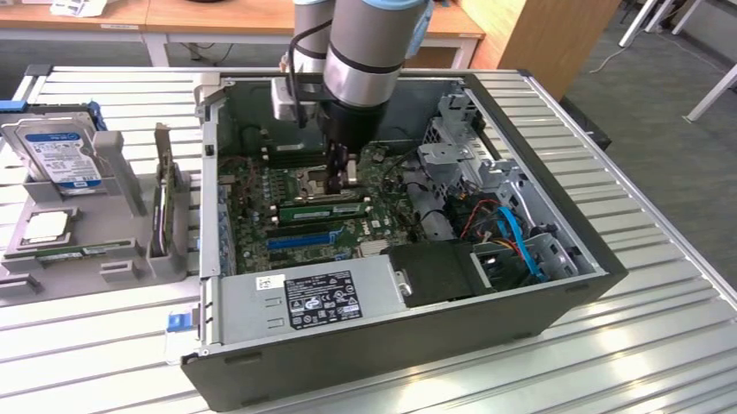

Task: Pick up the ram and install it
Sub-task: 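Press down the ram until it locks into place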

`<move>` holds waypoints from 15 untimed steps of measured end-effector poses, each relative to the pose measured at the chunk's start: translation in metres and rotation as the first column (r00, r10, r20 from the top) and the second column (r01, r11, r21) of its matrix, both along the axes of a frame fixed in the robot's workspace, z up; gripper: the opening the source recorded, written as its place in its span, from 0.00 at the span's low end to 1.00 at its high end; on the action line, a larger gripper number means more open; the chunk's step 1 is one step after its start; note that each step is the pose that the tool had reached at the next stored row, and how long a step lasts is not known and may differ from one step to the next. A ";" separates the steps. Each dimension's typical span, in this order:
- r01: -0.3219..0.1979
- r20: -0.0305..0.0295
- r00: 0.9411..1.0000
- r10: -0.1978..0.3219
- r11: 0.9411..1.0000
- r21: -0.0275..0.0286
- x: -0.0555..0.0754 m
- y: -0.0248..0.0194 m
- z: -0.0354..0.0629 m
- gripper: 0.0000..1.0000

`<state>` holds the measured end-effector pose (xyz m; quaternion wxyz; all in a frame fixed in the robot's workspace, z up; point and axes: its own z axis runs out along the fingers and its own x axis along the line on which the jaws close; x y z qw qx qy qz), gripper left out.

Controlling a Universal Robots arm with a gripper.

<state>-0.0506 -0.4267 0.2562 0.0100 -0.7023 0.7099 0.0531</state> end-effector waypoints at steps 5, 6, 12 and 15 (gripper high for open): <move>0.000 0.000 1.000 0.000 1.000 0.000 -0.012 0.0000 0.0000 0.10; 0.000 0.000 1.000 0.000 1.000 0.000 -0.014 0.0000 0.0000 0.10; 0.000 0.000 1.000 0.000 1.000 0.000 -0.025 0.0001 -0.0001 0.10; 0.000 0.000 1.000 0.000 1.000 0.000 -0.028 0.0000 0.0000 0.10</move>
